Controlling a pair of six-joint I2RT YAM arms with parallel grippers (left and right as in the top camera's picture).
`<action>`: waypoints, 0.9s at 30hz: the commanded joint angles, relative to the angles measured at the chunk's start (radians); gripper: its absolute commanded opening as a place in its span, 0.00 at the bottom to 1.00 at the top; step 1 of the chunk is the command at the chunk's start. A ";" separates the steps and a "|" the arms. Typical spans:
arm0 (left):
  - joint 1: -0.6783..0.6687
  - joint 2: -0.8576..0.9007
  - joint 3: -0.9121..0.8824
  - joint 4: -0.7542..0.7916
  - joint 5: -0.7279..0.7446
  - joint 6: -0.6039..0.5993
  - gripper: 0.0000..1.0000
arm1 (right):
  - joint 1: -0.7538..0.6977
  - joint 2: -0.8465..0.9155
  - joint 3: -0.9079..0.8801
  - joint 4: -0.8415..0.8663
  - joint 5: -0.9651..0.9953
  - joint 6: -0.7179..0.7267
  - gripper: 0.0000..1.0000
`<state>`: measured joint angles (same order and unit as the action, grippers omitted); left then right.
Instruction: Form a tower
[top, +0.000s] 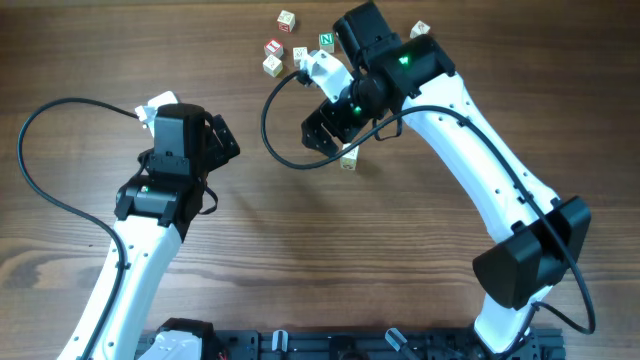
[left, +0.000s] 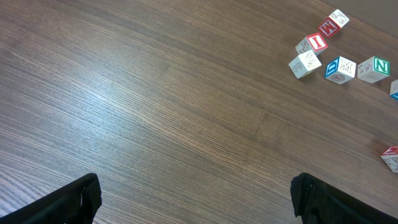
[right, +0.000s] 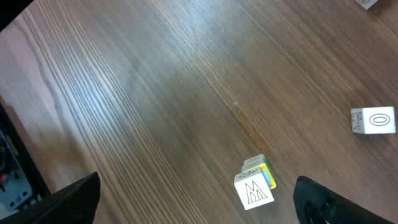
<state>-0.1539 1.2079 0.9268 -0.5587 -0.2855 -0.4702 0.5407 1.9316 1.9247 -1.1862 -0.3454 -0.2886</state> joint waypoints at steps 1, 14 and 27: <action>0.007 -0.007 0.005 0.000 0.005 -0.013 1.00 | 0.002 0.013 -0.010 -0.002 0.087 0.000 1.00; 0.007 -0.007 0.005 0.000 0.005 -0.013 1.00 | 0.002 0.054 -0.077 -0.025 0.150 -0.235 1.00; 0.007 -0.007 0.005 0.000 0.005 -0.013 1.00 | -0.002 0.266 -0.081 0.018 0.201 -0.267 1.00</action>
<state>-0.1539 1.2079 0.9268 -0.5587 -0.2855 -0.4702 0.5407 2.1826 1.8534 -1.1732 -0.1547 -0.5293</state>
